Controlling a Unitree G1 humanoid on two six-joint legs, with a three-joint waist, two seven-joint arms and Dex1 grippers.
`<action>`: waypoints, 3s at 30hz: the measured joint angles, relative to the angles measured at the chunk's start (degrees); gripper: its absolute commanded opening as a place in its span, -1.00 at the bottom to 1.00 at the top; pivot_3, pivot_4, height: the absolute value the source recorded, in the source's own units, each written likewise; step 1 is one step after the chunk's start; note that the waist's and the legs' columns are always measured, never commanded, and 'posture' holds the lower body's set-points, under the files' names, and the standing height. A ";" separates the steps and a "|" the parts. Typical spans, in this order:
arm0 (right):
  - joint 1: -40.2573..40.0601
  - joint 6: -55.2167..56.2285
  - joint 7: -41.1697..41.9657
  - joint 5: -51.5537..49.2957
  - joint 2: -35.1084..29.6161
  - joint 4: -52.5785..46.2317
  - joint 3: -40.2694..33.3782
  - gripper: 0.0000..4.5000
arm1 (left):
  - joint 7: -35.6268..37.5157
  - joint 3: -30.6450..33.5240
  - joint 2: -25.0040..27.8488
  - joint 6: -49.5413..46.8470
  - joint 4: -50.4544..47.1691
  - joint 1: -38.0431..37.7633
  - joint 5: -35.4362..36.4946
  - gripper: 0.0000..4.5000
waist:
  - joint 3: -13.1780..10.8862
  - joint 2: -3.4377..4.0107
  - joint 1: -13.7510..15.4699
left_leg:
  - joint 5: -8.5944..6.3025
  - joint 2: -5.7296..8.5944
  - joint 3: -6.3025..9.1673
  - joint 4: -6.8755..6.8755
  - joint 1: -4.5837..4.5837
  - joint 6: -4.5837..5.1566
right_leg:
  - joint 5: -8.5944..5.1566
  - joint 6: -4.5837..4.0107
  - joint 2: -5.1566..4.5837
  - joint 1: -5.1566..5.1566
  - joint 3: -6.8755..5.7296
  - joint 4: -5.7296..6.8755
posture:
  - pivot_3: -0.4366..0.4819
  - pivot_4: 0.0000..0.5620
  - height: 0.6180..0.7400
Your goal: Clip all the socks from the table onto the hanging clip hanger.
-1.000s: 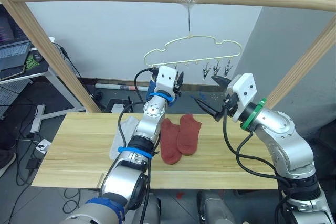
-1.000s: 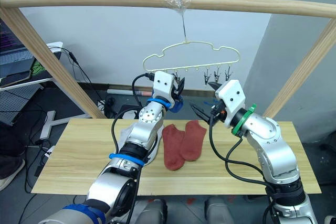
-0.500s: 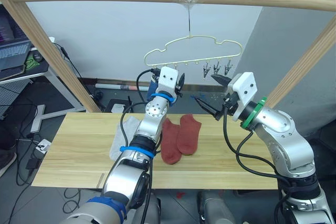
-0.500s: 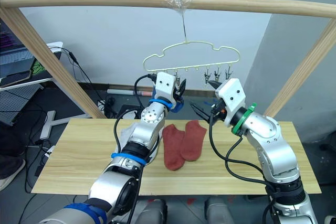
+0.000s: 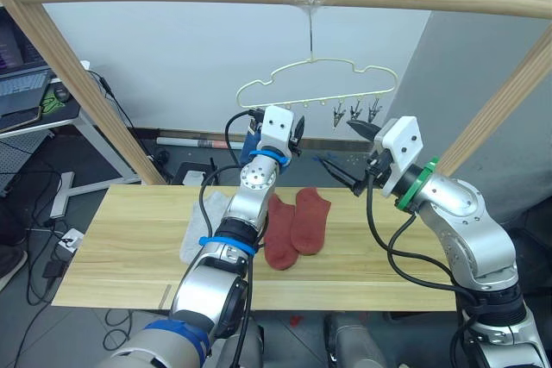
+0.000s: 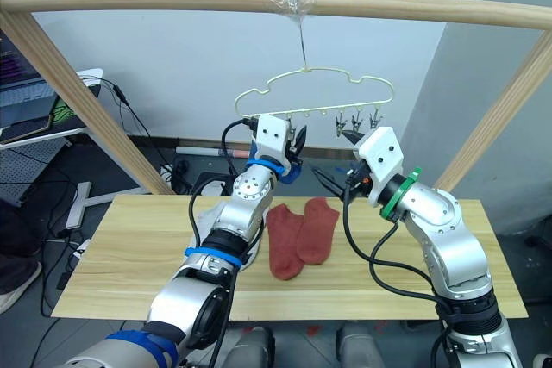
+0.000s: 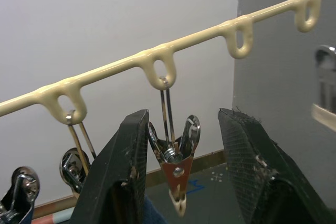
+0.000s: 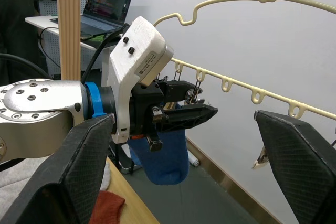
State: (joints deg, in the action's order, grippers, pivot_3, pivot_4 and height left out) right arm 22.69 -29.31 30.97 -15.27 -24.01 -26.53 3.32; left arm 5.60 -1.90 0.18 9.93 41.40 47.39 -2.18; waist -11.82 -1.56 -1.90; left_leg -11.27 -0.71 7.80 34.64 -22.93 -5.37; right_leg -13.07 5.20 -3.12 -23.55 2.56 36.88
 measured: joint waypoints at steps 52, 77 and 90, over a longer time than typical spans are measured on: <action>11.34 20.29 -4.07 17.05 15.93 65.32 13.57 1.00 | 14.42 8.72 8.68 -44.40 -37.13 -11.83 26.32 -0.98 | -0.04 0.08 -0.99 | 0.01 -0.03 0.03 0.05 0.31 0.01 | 0.01 -0.01 0.04 0.27 0.02 0.10 | 0.09 -0.39 1.00; -4.91 24.40 5.76 15.10 8.38 44.57 8.02 -0.98 | 10.14 16.41 4.10 -57.05 -38.82 -11.02 39.80 -0.98 | -0.01 0.10 -1.21 | 0.00 -0.02 0.04 0.05 0.32 0.00 | 0.00 0.01 0.03 0.28 0.04 0.09 | 0.02 -0.47 1.00; -12.48 29.29 2.86 21.27 1.99 14.97 9.83 -0.98 | 5.38 28.15 6.27 -73.60 -32.46 -6.37 57.95 -0.98 | 0.01 0.07 -1.23 | 0.01 -0.02 0.02 0.19 0.26 -0.01 | 0.01 0.01 0.03 0.28 0.04 0.07 | -0.08 -0.51 1.00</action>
State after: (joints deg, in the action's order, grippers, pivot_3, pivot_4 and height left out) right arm 10.21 -0.01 33.83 6.00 -22.02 -11.57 13.15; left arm 10.98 26.24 6.45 -63.68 8.94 41.03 55.77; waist -11.81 -1.49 -3.13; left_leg -11.26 -0.73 7.82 34.83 -22.67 -5.37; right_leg -13.06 5.21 -3.09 -23.28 2.60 36.94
